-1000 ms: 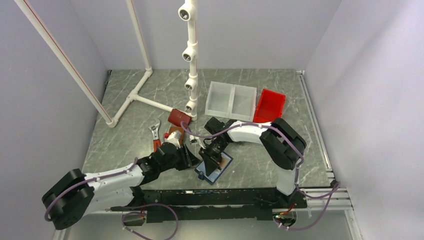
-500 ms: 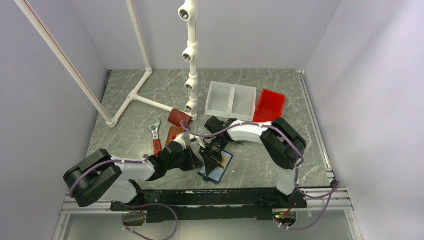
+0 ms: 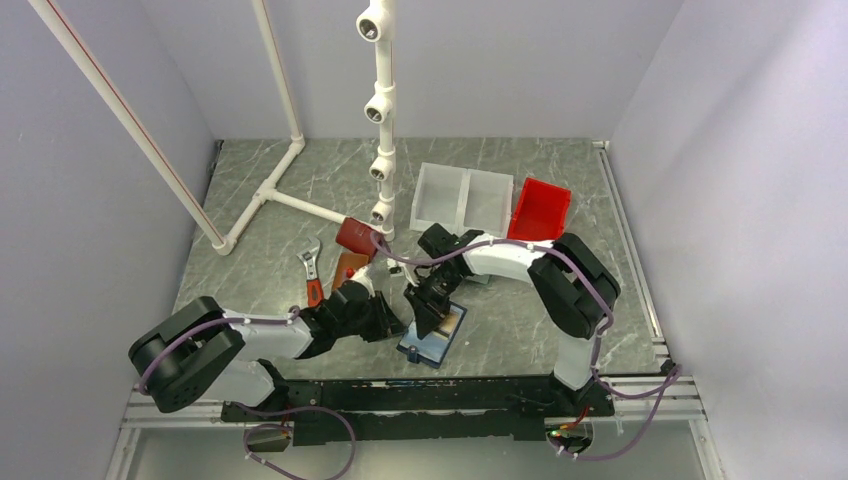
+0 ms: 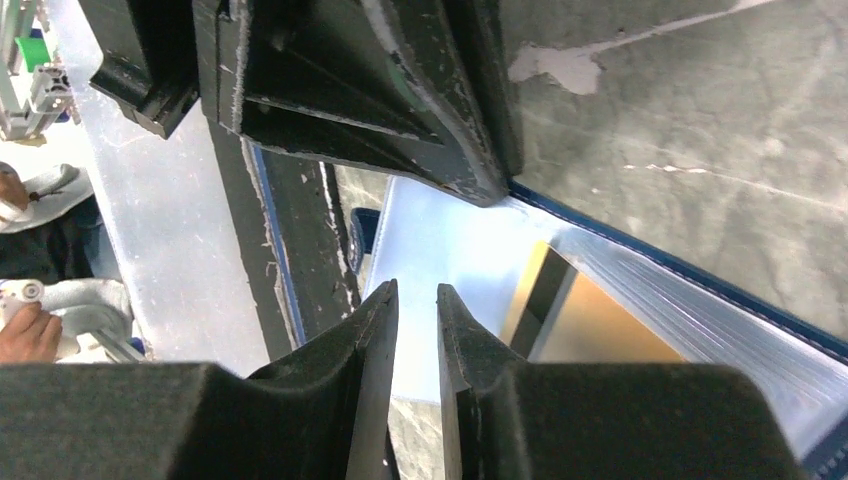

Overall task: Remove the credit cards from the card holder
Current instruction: Open the card holder at the center of the board.

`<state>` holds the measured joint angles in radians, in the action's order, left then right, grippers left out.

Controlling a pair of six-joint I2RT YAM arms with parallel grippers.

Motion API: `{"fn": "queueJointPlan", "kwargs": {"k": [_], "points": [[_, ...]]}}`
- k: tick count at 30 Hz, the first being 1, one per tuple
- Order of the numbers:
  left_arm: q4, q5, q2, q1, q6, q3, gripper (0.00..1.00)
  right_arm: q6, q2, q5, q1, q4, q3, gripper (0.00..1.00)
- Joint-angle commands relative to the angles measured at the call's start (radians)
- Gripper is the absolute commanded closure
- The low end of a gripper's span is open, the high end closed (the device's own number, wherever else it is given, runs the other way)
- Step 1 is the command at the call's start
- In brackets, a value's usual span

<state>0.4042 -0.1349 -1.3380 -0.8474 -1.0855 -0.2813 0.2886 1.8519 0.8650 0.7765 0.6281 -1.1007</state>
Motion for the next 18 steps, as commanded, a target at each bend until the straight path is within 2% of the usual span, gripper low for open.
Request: {"fn": "queueJointPlan", "kwargs": {"k": [1, 10, 15, 18], "points": [[-0.042, -0.002, 0.023, 0.001, 0.021, -0.036, 0.79, 0.024, -0.045, -0.036, -0.014, -0.005, -0.028, 0.76], [-0.126, 0.017, 0.107, 0.002, 0.047, -0.046, 0.78, 0.075, -0.106, -0.148, -0.031, 0.009, -0.033, 0.76], [-0.174, 0.028, 0.142, 0.001, 0.074, -0.07, 0.77, 0.124, -0.192, -0.178, -0.06, 0.003, 0.001, 0.7], [-0.241, 0.04, 0.174, 0.002, 0.096, -0.107, 0.77, 0.139, -0.186, -0.155, -0.05, 0.016, 0.008, 0.7]]}}
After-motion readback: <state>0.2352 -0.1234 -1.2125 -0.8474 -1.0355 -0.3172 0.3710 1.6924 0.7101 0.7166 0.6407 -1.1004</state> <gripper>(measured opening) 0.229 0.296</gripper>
